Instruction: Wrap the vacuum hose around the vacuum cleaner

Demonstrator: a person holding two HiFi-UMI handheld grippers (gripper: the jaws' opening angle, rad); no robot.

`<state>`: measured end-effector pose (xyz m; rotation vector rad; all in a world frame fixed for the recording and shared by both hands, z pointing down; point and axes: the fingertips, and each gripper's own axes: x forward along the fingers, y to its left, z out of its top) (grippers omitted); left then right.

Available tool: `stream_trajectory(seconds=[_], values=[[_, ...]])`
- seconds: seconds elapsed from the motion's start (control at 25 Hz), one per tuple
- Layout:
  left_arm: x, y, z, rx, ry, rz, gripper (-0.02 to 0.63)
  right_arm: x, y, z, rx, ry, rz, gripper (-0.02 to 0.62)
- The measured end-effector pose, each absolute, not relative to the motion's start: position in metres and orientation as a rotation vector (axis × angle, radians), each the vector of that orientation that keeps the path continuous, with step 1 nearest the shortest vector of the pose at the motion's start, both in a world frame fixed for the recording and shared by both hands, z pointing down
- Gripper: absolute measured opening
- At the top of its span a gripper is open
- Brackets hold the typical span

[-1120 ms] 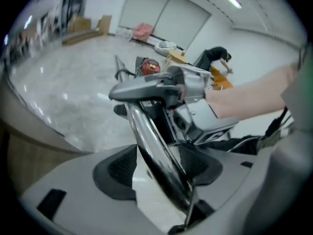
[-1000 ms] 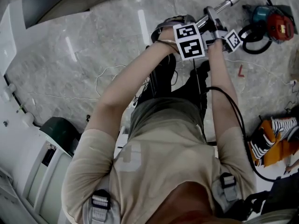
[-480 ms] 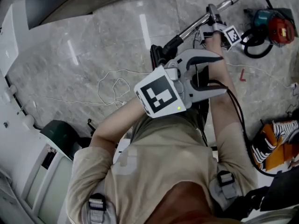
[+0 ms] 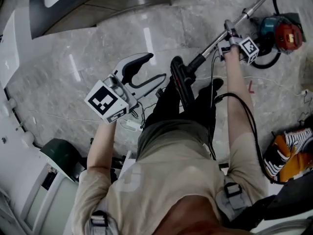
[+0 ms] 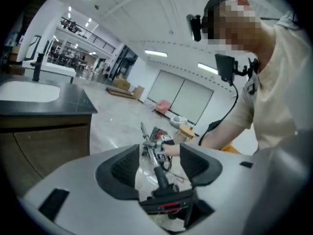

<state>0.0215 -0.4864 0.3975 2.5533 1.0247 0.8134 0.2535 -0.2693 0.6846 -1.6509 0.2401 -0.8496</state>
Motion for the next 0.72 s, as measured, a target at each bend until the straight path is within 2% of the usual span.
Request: stream_trajectory(seconds=[0.08,0.24,0.52,0.72], values=[[0.003,-0.48,0.433,2.513,1.048,0.955,0.265,0.24,-0.254,0.704,-1.724,0.242,-0.984,0.12],[0.0,-0.42,0.486,2.393,1.406,1.068,0.265,0.22,-0.185,0.723,-1.899,0.203,-1.148,0.114],[-0.007,-0.335,0.514,2.334,1.835,1.2,0.265,0.098,-0.114,0.762,-2.017,0.273,-1.636,0.112],[0.007,-0.281,0.518,2.297,2.013,1.241,0.265,0.029,-0.051,0.769,-2.065,0.308,-1.827,0.11]])
